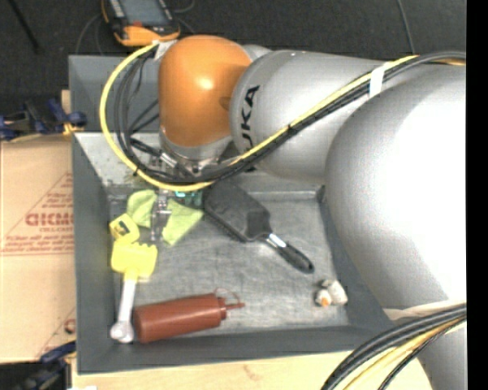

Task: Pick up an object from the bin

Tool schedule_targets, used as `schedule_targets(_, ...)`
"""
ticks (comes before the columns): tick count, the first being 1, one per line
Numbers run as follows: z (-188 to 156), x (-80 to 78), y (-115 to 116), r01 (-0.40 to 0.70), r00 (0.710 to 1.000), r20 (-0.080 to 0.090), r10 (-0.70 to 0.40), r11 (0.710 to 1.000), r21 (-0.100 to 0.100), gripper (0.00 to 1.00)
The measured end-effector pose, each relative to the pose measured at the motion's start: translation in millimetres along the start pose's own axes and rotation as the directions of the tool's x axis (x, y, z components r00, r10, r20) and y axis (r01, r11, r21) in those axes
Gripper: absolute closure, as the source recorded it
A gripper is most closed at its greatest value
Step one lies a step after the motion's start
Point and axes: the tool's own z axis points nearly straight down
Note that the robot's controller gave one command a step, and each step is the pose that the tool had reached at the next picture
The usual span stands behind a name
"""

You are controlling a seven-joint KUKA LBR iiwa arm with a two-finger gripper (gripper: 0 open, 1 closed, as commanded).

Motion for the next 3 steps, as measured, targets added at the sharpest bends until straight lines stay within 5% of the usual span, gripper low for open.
schedule_targets(1,-5,-2.1,-1,-0.003,1.0,0.008,0.003,1.0,-0.002,0.0)
schedule_targets(2,94,1.1,-1,-0.029,1.0,0.01,0.029,1.0,-0.004,1.0)
schedule_targets(3,94,1.1,-1,-0.03,0.999,0.01,0.03,1.0,-0.004,1.0)
